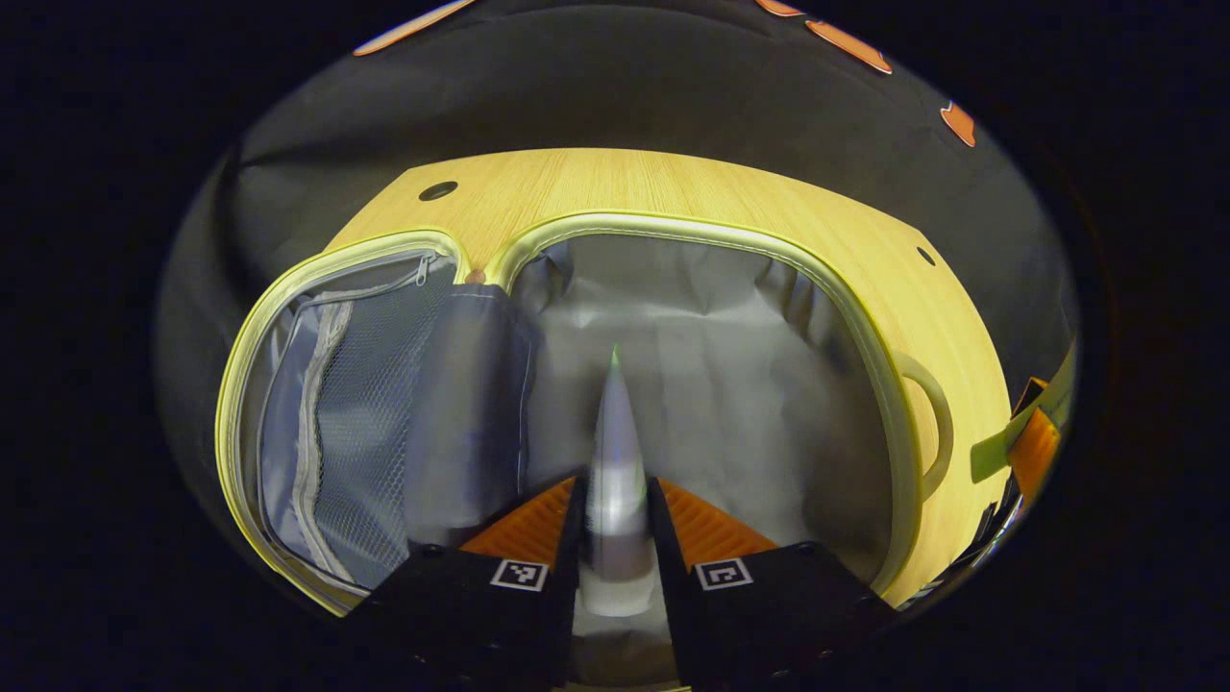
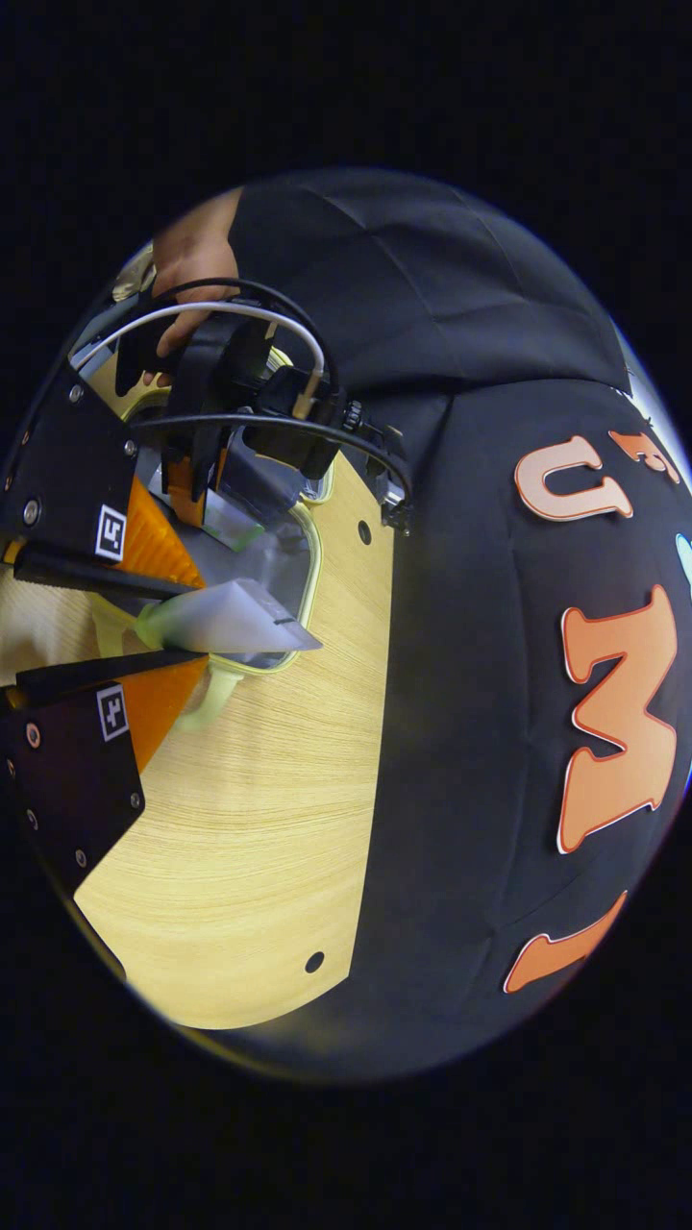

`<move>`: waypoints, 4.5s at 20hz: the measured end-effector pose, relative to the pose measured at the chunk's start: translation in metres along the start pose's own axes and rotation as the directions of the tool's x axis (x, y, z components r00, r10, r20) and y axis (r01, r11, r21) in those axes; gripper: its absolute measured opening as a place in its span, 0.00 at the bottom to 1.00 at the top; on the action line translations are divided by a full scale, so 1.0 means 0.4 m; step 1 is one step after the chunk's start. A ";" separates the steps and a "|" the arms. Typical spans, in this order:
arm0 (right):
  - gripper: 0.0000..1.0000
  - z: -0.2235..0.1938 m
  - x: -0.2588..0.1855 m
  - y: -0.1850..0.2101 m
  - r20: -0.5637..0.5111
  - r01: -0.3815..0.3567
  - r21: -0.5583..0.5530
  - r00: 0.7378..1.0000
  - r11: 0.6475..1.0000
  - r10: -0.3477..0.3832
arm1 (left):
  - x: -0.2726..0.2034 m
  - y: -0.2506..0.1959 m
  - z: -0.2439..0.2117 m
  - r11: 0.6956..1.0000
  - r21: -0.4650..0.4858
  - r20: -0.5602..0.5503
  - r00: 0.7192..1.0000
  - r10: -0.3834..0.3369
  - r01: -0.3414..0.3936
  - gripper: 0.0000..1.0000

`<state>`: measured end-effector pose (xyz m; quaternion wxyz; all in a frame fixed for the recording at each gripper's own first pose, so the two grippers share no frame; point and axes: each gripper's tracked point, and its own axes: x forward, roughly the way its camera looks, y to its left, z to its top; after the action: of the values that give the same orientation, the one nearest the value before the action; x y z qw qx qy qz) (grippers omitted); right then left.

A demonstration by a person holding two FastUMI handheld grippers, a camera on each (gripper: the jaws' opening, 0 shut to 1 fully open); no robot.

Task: First open the suitcase, pack the skin care products into it, and then close the suitcase.

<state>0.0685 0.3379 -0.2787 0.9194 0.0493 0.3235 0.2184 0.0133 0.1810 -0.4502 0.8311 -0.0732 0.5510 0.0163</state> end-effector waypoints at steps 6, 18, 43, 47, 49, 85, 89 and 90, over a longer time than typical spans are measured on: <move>0.33 -0.021 0.043 0.020 -0.046 -0.028 0.005 0.999 1.000 0.028 | -0.097 -0.022 0.036 0.996 -0.024 0.132 0.988 -0.083 0.087 0.77; 0.33 -0.132 0.165 0.096 -0.227 -0.090 0.060 0.969 0.994 0.101 | -0.528 0.348 0.119 0.957 -0.278 0.383 0.903 0.194 -0.087 0.87; 0.75 -0.022 0.099 0.036 -0.176 0.052 0.088 0.984 0.995 -0.035 | -0.431 0.920 -0.034 0.665 -0.732 0.327 0.932 0.156 0.146 0.87; 0.80 0.028 0.031 0.007 -0.107 0.059 0.088 0.993 0.994 -0.050 | -0.365 0.911 -0.009 0.611 -0.747 0.367 0.929 0.049 0.263 0.74; 0.80 0.043 -0.006 -0.005 -0.090 0.072 0.083 0.994 0.994 -0.065 | -0.320 0.912 0.004 0.584 -0.754 0.392 0.919 0.035 0.299 0.45; 0.83 0.205 -0.220 -0.219 0.202 0.117 0.016 0.972 0.993 -0.117 | -0.905 0.043 0.385 0.775 -0.022 0.688 0.572 -0.447 0.632 0.12; 0.83 0.197 -0.259 -0.287 0.210 0.130 0.004 0.969 0.992 -0.128 | -0.878 -0.062 0.380 0.784 -0.021 0.661 0.597 -0.455 0.621 0.12; 0.83 0.199 -0.268 -0.299 0.214 0.127 0.007 0.969 0.992 -0.126 | -0.871 -0.094 0.368 0.785 -0.017 0.648 0.605 -0.463 0.619 0.12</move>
<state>0.0871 0.1877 -0.1826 0.9610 0.0488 0.2246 0.1538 0.0151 0.1830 -0.0701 0.9121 -0.3280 0.1958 -0.1485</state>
